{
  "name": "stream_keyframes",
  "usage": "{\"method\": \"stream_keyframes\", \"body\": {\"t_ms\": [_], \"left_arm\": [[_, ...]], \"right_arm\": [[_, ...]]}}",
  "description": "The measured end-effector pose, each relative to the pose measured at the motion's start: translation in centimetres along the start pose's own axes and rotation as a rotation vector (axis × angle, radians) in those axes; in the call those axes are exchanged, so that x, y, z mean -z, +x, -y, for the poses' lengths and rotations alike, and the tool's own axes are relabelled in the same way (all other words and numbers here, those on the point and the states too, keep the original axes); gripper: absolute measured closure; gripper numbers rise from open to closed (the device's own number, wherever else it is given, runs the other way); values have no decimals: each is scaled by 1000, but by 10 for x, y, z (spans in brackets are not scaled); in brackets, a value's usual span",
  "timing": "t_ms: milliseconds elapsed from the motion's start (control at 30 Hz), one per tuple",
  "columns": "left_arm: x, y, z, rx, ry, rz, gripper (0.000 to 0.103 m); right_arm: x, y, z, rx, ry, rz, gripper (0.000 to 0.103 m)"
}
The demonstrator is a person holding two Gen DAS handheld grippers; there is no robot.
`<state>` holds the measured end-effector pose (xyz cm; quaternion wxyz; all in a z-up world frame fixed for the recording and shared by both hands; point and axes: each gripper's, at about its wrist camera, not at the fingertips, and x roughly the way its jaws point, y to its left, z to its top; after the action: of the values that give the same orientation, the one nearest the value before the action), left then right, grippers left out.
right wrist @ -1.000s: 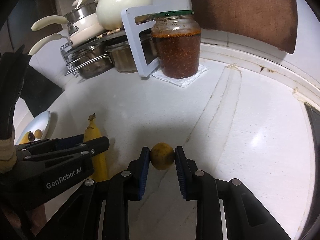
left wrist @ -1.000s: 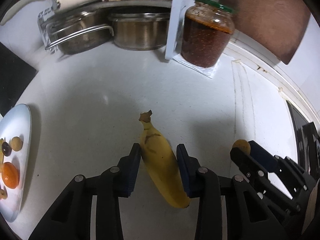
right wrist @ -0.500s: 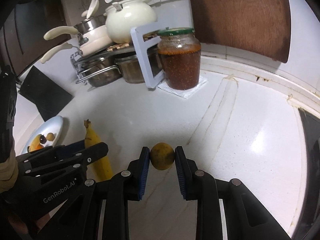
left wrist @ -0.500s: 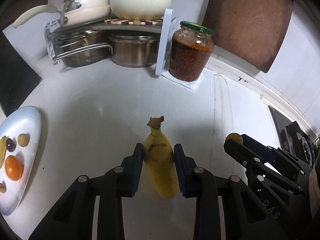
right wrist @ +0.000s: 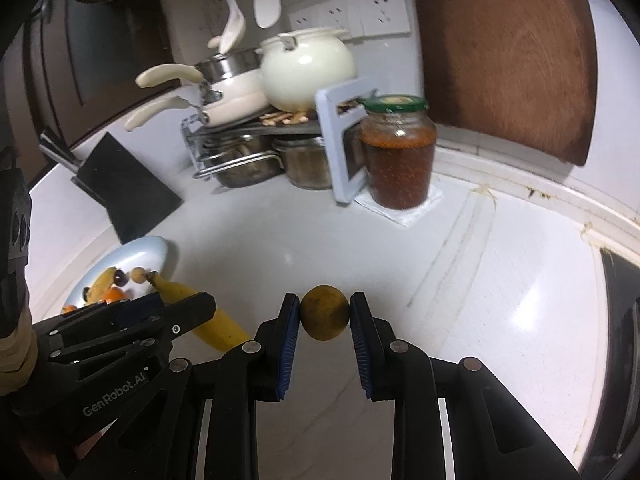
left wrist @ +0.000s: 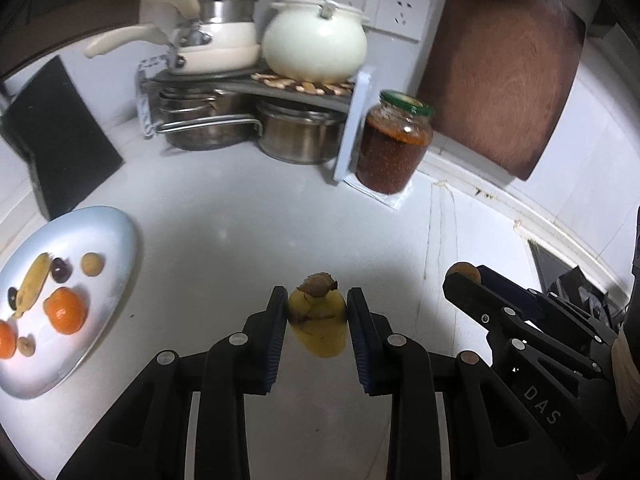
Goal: Organize fruits
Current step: 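Carry the banana in the left gripper to the plate while the right gripper carries the brown fruit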
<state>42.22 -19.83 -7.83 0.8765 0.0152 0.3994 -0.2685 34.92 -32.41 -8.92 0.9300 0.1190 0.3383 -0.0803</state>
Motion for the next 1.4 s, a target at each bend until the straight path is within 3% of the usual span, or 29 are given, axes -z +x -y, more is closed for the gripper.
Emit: {"method": "stream_keyframes", "body": {"t_ms": [833, 1400], "left_arm": [[17, -105, -84, -173, -147, 177, 73], [33, -140, -148, -312, -238, 207, 73]], "right_arm": [[-11, -22, -113, -209, -175, 59, 76], [-9, -6, -190, -341, -267, 31, 76]]}}
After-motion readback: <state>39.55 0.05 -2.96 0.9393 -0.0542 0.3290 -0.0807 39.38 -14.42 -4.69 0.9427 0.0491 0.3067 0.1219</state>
